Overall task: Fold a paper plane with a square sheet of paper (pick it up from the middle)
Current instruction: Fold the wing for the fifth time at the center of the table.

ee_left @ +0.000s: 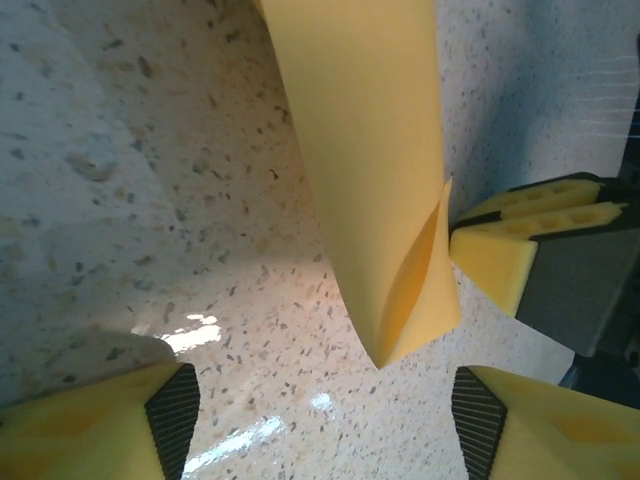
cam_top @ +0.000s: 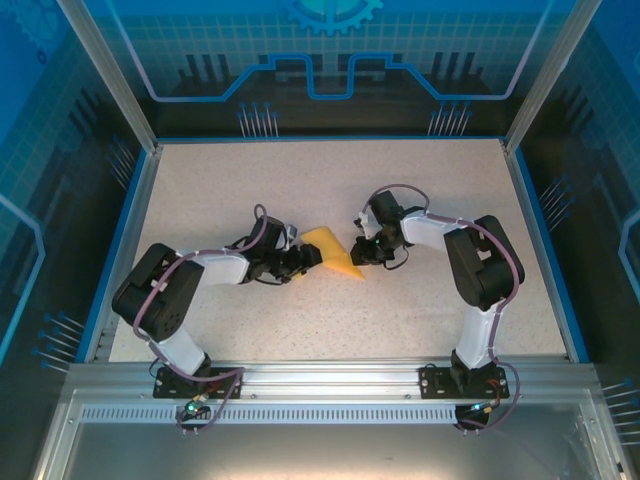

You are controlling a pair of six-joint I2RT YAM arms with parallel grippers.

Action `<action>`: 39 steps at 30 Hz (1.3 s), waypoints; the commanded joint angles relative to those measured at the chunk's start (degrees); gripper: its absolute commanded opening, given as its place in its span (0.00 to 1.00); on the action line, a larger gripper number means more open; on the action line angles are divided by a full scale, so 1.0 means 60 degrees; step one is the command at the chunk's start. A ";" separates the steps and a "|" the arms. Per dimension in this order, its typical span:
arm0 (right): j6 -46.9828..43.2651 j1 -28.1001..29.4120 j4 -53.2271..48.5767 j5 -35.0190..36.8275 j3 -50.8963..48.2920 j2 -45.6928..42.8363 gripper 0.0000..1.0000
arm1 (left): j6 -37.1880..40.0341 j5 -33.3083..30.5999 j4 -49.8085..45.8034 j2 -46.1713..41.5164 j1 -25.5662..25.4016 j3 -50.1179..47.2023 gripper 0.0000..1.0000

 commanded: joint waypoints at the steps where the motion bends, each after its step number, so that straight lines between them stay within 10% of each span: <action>1: 0.0120 -0.0202 -0.0093 0.0101 0.0103 0.0273 0.17 | -0.0397 0.0385 0.0849 0.0437 -0.0183 0.0332 0.67; 15: 0.0215 -0.0199 0.0306 0.0048 -0.0132 -0.0036 0.19 | -0.0984 0.0158 0.1741 0.1086 -0.0338 0.0670 0.27; 21: 0.0331 -0.0173 0.1330 0.0980 -0.1005 -0.1679 0.37 | -0.1206 -0.0187 0.1182 0.1068 -0.0338 0.0823 0.11; 31: -0.1966 0.1317 0.3330 0.3291 -0.2661 -0.3713 0.65 | -0.1369 -0.0324 -0.0040 0.0838 -0.0364 0.1210 0.07; 39: -0.3736 0.2188 0.7466 0.2717 -0.4695 -0.3687 0.76 | -0.1255 -0.0314 -0.0898 0.0661 -0.0369 0.1420 0.06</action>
